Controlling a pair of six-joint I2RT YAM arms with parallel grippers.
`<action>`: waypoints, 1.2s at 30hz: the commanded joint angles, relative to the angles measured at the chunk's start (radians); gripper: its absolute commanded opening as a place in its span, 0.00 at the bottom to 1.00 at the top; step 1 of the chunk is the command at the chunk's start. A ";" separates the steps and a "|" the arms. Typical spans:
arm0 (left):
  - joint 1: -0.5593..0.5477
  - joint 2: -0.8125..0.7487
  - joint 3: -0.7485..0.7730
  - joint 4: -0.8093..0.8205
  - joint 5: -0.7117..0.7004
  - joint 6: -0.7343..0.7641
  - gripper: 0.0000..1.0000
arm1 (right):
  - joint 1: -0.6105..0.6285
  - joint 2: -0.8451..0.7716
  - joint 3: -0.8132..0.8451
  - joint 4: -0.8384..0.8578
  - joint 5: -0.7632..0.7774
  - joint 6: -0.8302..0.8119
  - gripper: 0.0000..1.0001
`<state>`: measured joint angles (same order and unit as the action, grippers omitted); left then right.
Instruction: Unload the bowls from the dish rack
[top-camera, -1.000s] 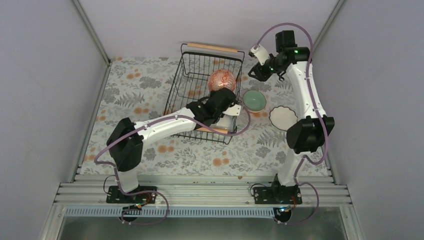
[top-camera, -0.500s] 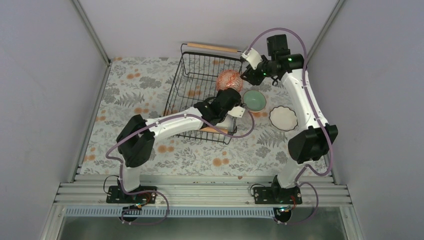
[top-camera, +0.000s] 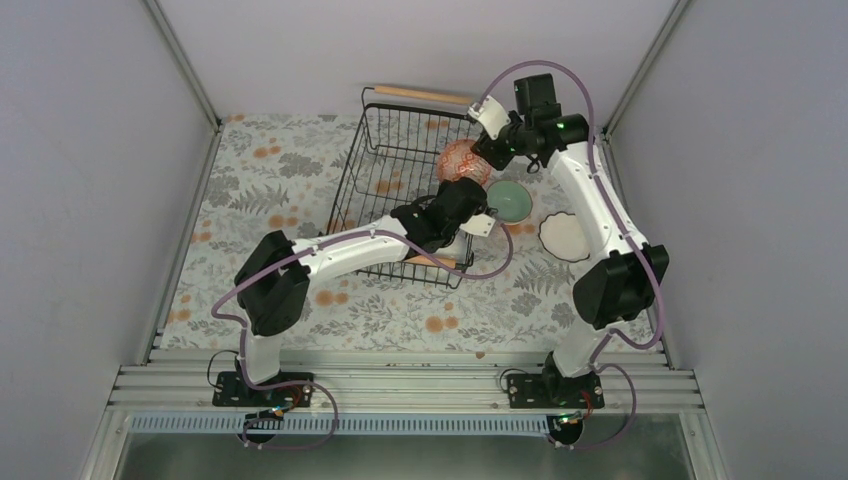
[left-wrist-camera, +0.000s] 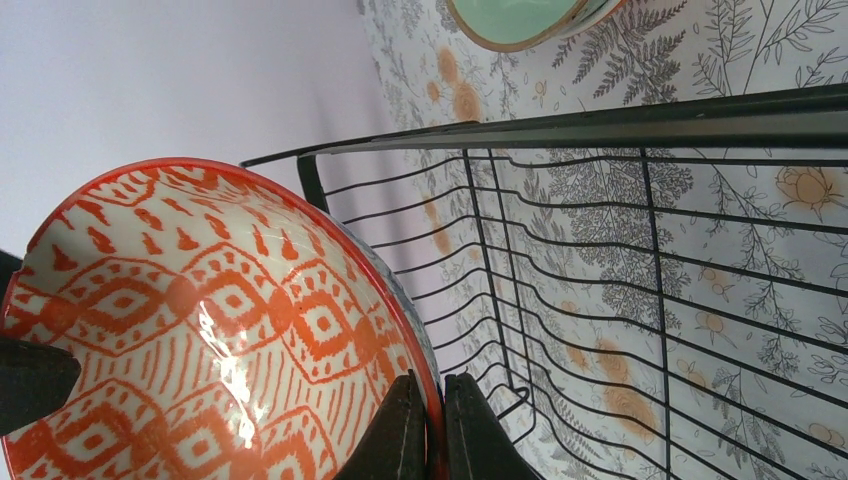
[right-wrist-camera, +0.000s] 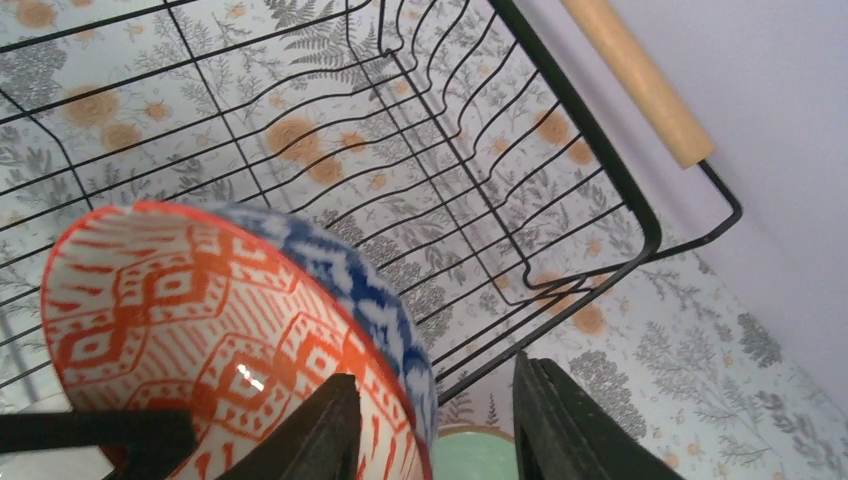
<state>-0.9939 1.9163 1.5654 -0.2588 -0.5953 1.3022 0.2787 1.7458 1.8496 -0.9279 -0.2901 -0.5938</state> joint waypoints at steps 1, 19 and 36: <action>-0.013 -0.022 0.021 0.050 -0.035 0.018 0.02 | 0.026 -0.004 0.005 0.083 0.074 0.050 0.35; -0.012 -0.044 -0.002 0.074 -0.062 0.024 0.02 | 0.086 -0.005 -0.076 0.160 0.268 0.089 0.23; -0.017 -0.108 -0.050 0.164 -0.052 0.002 0.92 | 0.084 0.005 -0.037 0.120 0.240 0.141 0.04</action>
<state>-1.0027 1.8759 1.5364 -0.1619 -0.6395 1.3262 0.3595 1.7554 1.7790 -0.8326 -0.0551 -0.5026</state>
